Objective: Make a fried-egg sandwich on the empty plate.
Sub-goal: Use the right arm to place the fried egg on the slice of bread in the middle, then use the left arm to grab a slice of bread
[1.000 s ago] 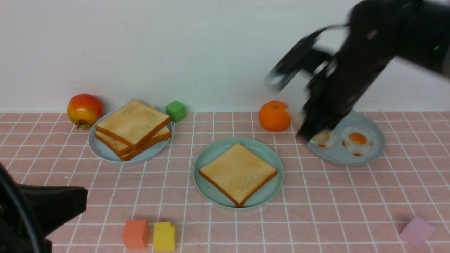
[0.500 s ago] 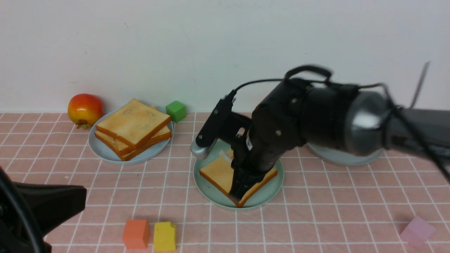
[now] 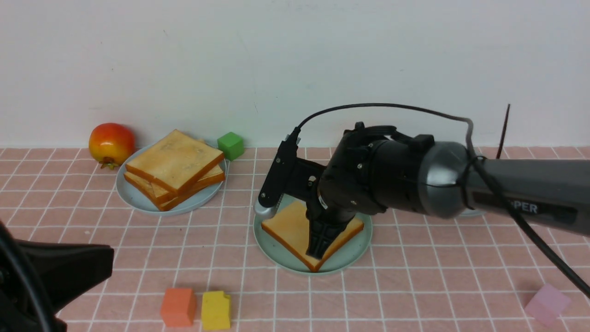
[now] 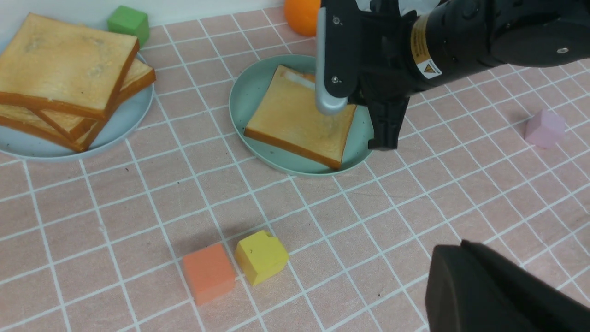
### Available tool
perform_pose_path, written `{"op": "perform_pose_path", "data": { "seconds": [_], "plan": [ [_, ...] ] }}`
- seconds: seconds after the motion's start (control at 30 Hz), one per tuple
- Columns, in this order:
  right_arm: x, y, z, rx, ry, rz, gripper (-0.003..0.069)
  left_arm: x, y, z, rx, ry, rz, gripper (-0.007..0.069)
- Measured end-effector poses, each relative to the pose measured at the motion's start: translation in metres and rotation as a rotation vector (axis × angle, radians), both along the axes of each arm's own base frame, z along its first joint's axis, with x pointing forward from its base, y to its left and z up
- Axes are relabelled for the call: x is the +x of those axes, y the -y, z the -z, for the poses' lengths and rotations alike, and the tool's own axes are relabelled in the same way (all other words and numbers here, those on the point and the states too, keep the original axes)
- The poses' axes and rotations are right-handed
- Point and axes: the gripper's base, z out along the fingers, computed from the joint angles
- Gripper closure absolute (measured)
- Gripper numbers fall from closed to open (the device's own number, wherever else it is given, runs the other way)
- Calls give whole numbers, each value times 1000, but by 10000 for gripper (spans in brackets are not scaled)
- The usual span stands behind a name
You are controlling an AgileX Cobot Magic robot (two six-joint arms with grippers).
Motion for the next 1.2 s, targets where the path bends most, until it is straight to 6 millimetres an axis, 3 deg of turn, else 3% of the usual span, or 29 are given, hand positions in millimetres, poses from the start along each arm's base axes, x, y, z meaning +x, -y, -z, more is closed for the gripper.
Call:
{"op": "perform_pose_path", "data": {
  "seconds": [0.3,0.43,0.57,0.6,0.67,0.77,0.87,1.0,1.1,1.2],
  "plan": [
    [5,-1,19,-42,4,4,551,-1,1,0,-11,-14,4,637],
    [5,-1,19,-40,5,7,505,-1,0,1,-6,-20,2,637],
    [5,-1,19,-32,1,16,301,-1,0,2,1,-26,0,637],
    [5,-1,20,-30,-2,19,289,-1,0,2,1,-26,0,637],
    [2,-2,19,-16,-22,50,139,-1,0,2,0,-28,0,637],
    [-7,-8,11,6,-32,59,43,-1,0,2,2,-30,-1,637],
    [-23,-16,-15,41,-17,49,12,-2,0,2,-3,-36,1,636],
    [-60,-15,-72,78,12,59,69,-2,1,3,-14,-51,5,634],
    [-86,-5,-107,99,4,110,155,-2,1,3,-13,-50,5,634],
    [-120,23,-155,193,-32,214,319,-1,0,2,17,-12,17,634]
  ]
}}
